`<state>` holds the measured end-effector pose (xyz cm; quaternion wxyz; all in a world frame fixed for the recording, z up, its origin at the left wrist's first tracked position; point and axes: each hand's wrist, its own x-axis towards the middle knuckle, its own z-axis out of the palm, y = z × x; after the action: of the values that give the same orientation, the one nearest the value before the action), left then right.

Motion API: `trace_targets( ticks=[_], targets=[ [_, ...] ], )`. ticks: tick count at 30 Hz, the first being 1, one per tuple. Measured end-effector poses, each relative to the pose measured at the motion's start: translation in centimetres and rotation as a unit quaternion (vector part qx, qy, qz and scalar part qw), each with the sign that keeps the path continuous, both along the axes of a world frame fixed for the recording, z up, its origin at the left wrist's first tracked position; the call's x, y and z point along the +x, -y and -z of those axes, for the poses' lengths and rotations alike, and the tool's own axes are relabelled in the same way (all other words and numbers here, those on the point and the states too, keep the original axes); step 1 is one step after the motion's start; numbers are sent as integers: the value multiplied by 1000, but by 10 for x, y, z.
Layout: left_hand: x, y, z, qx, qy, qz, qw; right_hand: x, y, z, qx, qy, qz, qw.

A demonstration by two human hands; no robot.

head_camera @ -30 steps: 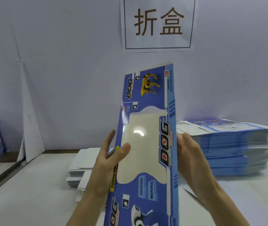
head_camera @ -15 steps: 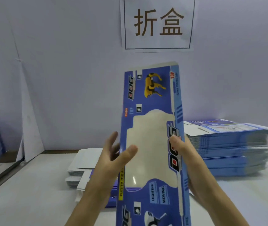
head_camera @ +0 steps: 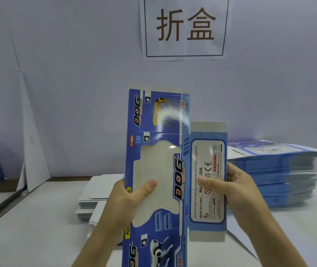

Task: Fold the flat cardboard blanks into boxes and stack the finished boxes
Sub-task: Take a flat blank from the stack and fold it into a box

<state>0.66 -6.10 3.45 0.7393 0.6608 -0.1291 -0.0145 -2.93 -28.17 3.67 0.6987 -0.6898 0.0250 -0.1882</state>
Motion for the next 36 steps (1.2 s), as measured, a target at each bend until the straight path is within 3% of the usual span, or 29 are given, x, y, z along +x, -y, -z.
trace_targets(
  ticks=[17, 21, 25, 28, 31, 32, 33, 35, 36],
  targets=[
    [8, -13, -1, -16, -4, 1, 1000, 3, -13, 4, 4, 27, -47, 999],
    [15, -17, 0, -143, 19, -60, 988, 1, -12, 2, -24, -35, -121, 992],
    [15, -17, 0, -304, -5, 42, 952, 2, -7, 1, 97, -4, -139, 986],
    [21, -17, 5, -255, 54, 21, 965, 2, -4, 0, 164, 4, -126, 978],
    [28, -20, 12, -107, 224, -39, 968, 4, -4, 0, 227, -4, -115, 967],
    [30, -23, 14, -2, 313, -90, 945, 4, -5, -1, 246, -10, -115, 962],
    [33, -27, 15, 130, 405, -146, 893, 5, -6, 0, 262, -21, -113, 958],
    [38, -30, 19, 339, 545, -211, 738, 4, -10, 0, 282, -58, -113, 951],
    [40, -29, 20, 384, 564, -210, 700, 3, -11, 0, 282, -77, -116, 949]
  ],
)
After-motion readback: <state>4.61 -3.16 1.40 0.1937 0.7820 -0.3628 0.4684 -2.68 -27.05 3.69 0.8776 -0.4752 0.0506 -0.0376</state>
